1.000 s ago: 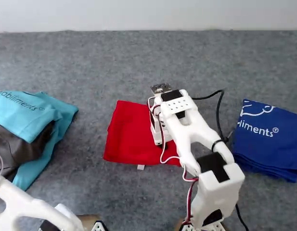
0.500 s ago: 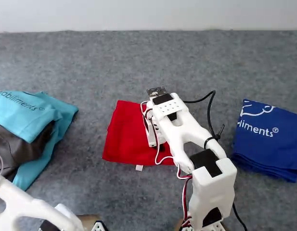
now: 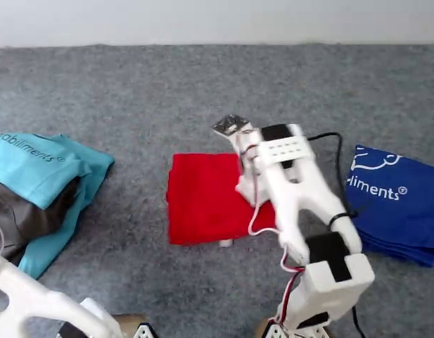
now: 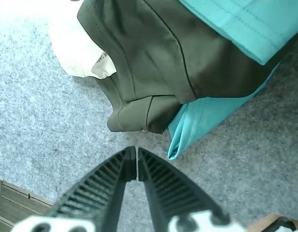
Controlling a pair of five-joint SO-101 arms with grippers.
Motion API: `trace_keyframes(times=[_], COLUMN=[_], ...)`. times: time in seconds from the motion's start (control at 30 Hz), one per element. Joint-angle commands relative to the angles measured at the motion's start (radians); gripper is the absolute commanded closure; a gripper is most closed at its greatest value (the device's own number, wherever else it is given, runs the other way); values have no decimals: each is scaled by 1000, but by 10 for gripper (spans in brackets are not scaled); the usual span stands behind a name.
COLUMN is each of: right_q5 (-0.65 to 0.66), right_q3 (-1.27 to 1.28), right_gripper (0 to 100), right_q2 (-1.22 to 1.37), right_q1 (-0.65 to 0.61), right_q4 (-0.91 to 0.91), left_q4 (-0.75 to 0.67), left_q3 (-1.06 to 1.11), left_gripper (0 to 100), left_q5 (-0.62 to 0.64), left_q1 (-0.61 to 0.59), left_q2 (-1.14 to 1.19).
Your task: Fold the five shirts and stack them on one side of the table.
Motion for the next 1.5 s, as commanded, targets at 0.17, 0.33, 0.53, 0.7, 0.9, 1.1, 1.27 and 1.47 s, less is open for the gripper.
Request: trace_keyframes(times=[0.17,0.33,0.53,0.7,0.9,1.1,1.27,1.47], right_q5=[674,821,651,379,-83,-657,-962,-1188], right_q3=[-315,-500,-522,-542,-543,-543,-539,-542], right_gripper=[989,986,880,828,775,667,627,623], right_q2=[173,320,334,266,173,134,140,194], right_q1=[104,54,18,44,41,16,-38,-62], right_q4=[-209,-352,-344,-271,-99,-21,21,-8], left_q4=[-49,-49,-49,-49,-55,-54,-55,-55], left_q3=[7,10,10,10,10,12,12,12], left_gripper=[982,982,983,983,983,983,983,983], left_q5=[-12,-12,-14,-14,-14,-11,-9,-9], left_q1=[11,11,8,14,15,9,11,12], left_q2=[-23,-23,-23,-23,-23,-20,-15,-15])
